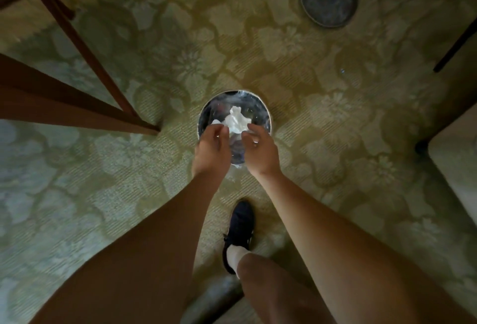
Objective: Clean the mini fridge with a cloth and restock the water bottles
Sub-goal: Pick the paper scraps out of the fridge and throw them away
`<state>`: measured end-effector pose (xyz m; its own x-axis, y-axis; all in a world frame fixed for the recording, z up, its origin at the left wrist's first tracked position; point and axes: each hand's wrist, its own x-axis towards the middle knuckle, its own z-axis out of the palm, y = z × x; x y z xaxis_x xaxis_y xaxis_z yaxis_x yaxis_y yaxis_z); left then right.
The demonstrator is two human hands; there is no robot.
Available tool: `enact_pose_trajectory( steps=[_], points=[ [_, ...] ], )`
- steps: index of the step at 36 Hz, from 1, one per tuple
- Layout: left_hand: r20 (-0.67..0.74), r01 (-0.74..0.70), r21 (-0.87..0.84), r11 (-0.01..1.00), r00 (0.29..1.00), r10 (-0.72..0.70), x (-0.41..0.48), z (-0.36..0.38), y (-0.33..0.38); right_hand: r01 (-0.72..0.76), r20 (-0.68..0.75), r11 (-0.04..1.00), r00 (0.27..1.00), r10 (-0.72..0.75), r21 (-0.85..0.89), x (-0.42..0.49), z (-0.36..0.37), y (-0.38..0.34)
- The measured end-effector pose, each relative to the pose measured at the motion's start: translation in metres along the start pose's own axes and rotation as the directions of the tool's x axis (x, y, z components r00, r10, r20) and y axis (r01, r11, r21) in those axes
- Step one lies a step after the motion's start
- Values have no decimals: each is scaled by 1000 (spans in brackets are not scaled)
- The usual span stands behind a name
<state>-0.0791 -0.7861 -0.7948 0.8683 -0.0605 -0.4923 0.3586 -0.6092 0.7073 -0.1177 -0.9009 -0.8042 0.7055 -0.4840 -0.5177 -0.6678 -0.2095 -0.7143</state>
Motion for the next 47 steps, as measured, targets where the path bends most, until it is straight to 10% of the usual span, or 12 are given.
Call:
enact_pose_trajectory(
  steps=[15, 27, 43, 47],
  points=[
    [-86, -351, 76, 933, 930, 356, -125, -186, 90, 290, -126, 955, 951, -282, 55, -179, -26, -175],
    [-274, -615, 294, 732, 679, 681, -233, -401, 87, 498, -77, 867, 864, -497, -7, -353, 42, -319],
    [-441, -481, 567, 669, 508, 740, -229, -584, 49, 697, -57, 655, 671, -739, -290, -425, 141, -432],
    [-440, -391, 594, 703, 574, 691, -204, -591, 42, 663, -28, 613, 669, -742, -430, -409, 151, -447]
  ],
)
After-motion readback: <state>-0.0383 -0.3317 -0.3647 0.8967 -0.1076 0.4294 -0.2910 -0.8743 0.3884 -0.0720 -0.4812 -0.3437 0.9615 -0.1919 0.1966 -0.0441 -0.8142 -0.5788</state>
